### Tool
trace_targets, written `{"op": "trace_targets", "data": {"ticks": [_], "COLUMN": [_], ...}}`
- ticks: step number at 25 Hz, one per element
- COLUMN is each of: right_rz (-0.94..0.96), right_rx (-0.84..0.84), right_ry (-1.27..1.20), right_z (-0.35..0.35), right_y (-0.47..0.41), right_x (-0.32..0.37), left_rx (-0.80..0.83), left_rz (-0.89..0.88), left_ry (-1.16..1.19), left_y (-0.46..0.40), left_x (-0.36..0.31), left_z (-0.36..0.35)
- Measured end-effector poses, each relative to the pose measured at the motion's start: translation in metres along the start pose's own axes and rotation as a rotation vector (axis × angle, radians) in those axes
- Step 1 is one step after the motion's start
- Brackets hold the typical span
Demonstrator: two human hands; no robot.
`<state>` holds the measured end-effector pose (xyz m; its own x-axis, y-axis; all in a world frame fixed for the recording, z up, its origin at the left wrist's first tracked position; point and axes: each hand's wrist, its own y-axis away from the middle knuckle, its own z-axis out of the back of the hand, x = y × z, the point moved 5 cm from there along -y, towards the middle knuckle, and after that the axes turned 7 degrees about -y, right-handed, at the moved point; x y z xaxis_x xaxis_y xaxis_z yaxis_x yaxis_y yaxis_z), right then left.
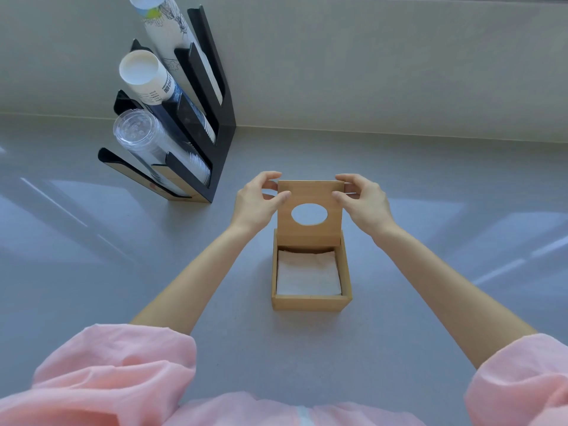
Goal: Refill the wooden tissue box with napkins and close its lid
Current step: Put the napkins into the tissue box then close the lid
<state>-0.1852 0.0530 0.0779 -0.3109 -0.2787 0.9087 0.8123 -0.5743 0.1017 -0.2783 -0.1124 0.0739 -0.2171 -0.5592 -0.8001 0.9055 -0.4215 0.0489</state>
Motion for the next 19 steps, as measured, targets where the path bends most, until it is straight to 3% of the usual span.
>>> {"op": "trace_targets", "data": {"ticks": [12,19], "right_rz": [0.211,0.334], "right_rx": [-0.049,-0.082], "right_ry": [0.002,-0.003], "right_z": [0.007,0.01], "right_y": [0.015,0.018], "right_x": [-0.001,0.002], "left_rx": [-0.021,-0.141], "left_rz": [-0.109,-0.184], "left_ry": [-0.008,0.0], "left_y": [0.012,0.02], "left_x": [-0.001,-0.006], "left_z": [0.003,0.006]}}
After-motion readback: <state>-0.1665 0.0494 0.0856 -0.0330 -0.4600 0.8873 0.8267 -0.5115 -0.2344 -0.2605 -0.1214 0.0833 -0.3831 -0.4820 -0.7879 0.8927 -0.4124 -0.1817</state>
